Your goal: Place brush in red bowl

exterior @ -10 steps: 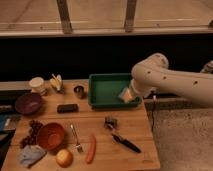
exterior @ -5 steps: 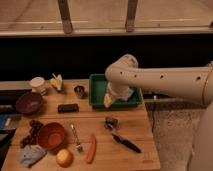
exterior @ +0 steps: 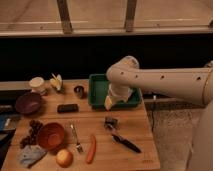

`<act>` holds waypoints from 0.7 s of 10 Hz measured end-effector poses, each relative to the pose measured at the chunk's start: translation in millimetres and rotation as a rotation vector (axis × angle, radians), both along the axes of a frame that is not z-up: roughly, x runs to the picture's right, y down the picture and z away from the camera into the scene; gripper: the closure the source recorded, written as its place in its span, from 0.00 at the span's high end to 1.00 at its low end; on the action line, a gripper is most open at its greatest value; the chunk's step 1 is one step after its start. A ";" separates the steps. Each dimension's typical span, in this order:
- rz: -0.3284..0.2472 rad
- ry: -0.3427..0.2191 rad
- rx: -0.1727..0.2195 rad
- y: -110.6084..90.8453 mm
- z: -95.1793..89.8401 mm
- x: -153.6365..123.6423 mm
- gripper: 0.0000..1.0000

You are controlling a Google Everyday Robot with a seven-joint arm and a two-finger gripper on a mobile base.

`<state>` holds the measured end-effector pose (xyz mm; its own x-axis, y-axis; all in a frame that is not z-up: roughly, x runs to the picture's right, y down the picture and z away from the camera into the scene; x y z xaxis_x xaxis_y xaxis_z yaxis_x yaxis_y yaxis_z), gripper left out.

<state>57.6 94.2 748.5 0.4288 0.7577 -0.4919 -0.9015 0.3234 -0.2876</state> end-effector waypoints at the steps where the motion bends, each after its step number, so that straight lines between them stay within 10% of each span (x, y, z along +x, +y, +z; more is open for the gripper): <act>1: 0.016 0.007 -0.027 14.6 3.0 1.2 0.62; 7: 0.156 -0.014 -0.244 133.3 7.2 -15.1 0.62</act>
<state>42.5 227.5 755.7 0.3241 0.6753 -0.6625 -0.9305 0.1011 -0.3522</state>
